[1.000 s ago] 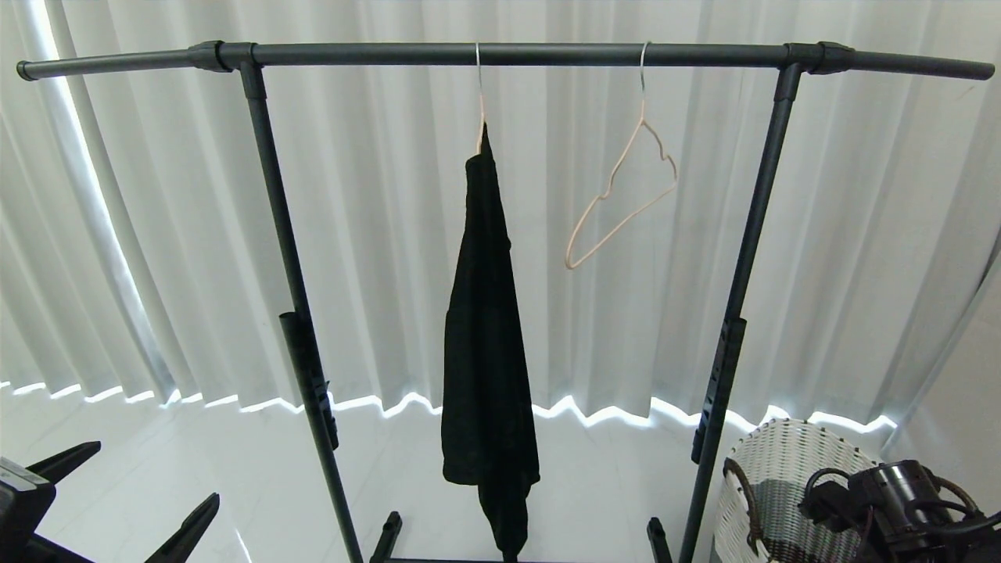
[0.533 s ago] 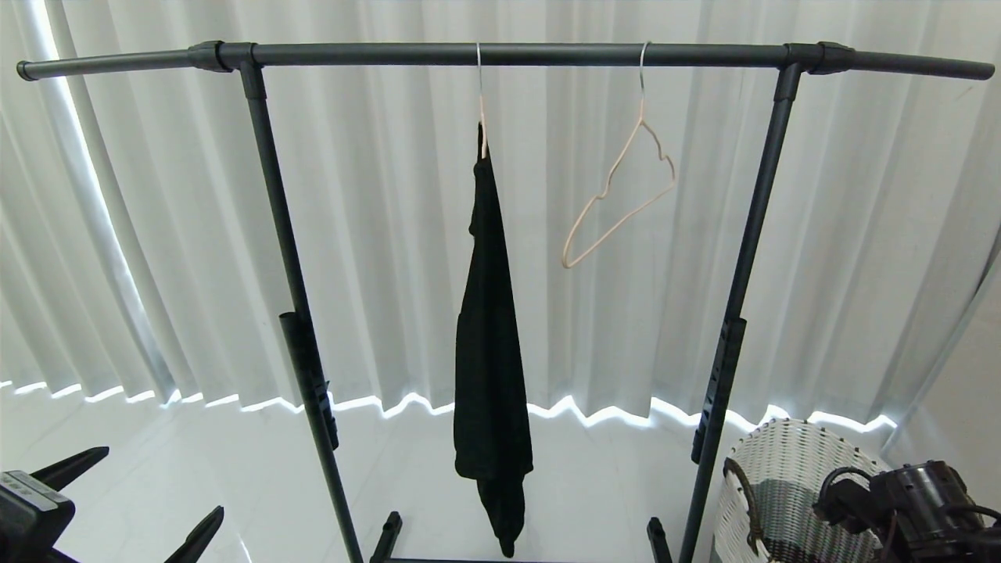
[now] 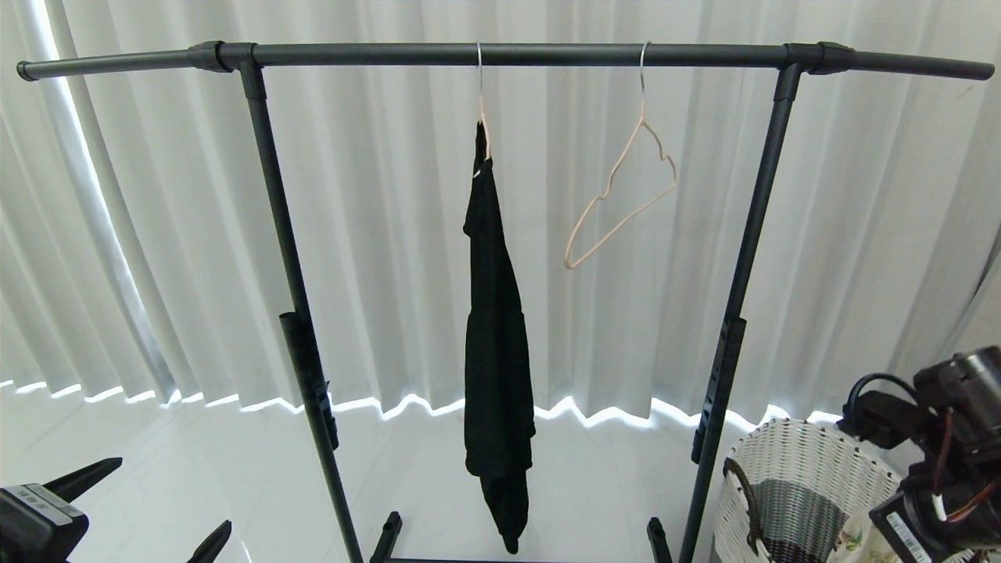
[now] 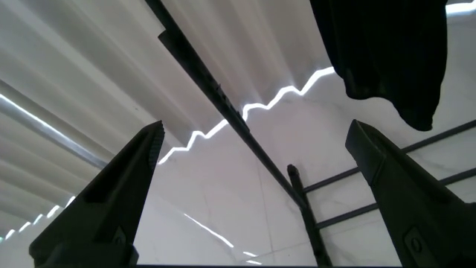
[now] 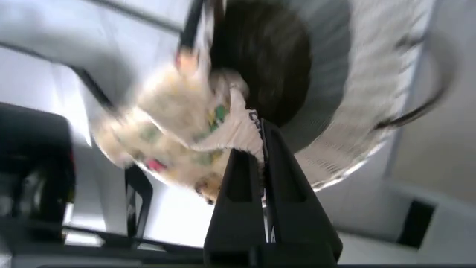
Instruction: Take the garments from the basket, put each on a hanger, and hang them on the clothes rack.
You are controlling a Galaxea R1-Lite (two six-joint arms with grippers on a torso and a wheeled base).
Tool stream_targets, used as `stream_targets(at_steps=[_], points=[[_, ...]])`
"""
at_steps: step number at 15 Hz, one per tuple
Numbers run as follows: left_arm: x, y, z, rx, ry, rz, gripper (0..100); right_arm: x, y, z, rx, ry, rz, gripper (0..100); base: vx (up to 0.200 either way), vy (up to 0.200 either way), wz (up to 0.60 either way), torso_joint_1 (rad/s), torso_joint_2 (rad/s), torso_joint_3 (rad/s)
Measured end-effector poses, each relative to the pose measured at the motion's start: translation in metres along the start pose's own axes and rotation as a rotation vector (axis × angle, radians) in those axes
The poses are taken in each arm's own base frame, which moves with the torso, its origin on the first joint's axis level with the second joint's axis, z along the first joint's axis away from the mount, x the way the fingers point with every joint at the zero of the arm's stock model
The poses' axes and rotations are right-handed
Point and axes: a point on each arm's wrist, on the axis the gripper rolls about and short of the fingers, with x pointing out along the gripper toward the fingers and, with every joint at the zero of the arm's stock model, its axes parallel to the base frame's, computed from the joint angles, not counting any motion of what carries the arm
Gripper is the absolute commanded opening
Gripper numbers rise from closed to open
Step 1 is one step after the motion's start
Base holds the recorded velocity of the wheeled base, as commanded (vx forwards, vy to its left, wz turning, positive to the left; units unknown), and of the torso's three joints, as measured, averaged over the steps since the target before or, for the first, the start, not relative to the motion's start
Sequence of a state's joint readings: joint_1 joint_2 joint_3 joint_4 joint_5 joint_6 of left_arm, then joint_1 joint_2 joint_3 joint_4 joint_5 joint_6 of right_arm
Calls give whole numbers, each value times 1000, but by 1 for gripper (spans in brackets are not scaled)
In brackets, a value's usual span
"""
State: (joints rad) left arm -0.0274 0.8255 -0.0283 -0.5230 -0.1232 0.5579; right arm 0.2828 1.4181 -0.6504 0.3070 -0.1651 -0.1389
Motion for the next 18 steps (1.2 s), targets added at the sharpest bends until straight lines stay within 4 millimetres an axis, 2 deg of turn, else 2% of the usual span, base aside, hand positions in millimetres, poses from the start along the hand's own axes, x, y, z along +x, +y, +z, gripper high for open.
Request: stream_targets(at_steps=[4, 6, 9, 12, 18], points=[[1, 0, 0, -2, 5, -4, 100, -77, 7, 29, -90, -153, 49, 0, -200, 0, 0, 5, 2, 0], [3, 1, 1, -8, 8, -9, 100, -95, 11, 34, -117, -227, 68, 0, -200, 0, 0, -2, 5, 12], [6, 6, 9, -25, -19, -22, 100, -111, 21, 39, -171, -294, 110, 0, -200, 0, 0, 2, 4, 6], [11, 11, 16, -33, -32, -35, 100, -118, 30, 48, -213, -324, 142, 0, -200, 0, 0, 4, 5, -1], [18, 15, 33, -122, -159, -235, 100, -127, 45, 83, -243, -386, 177, 0, 0, 0, 0, 0, 0, 0]])
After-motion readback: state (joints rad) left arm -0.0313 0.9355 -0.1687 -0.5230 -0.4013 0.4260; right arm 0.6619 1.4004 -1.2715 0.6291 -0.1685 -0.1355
